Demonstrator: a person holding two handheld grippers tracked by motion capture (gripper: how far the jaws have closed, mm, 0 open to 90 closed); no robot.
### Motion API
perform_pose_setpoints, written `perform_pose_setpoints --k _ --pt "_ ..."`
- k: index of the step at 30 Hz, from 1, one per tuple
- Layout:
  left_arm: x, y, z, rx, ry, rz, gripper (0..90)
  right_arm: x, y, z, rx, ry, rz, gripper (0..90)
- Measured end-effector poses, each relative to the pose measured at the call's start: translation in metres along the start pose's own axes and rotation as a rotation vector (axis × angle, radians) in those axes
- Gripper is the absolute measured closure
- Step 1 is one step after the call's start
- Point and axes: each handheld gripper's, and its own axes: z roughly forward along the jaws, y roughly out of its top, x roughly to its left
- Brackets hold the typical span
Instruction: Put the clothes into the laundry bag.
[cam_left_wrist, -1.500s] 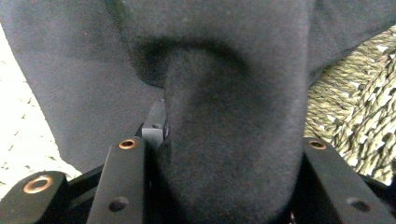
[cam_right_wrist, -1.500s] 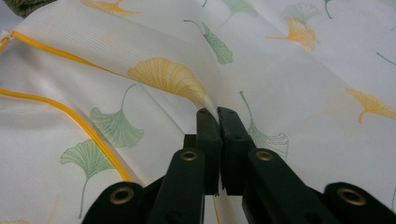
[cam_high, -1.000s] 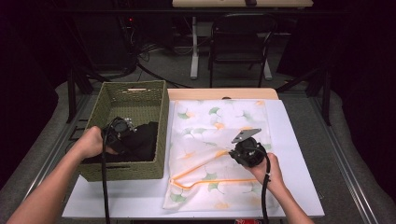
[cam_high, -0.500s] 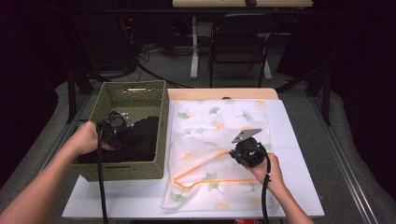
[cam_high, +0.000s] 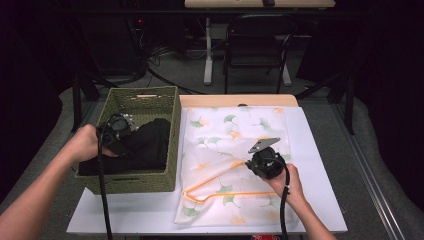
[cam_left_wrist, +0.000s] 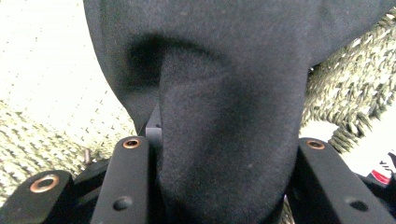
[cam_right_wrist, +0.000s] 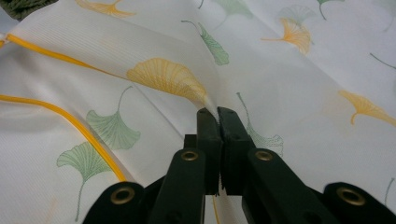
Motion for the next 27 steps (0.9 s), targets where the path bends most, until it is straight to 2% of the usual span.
perform_pose_setpoints --k 10,19,25,27 --pt "-0.003 0.006 -0.018 0.009 0.013 0.012 57.5 -0.001 -0.001 0.000 -0.003 -0.001 0.000 88.6" --pt "-0.007 0.007 -0.030 0.015 0.018 0.006 57.4 -0.001 -0.001 -0.001 -0.011 -0.008 -0.005 88.6" --pt "-0.015 0.008 -0.039 0.027 0.017 0.009 57.4 0.000 0.000 -0.001 -0.009 -0.008 -0.004 88.7" --pt "-0.019 0.009 -0.042 0.028 0.028 0.013 57.4 0.000 0.000 0.000 -0.008 -0.009 0.001 88.7"
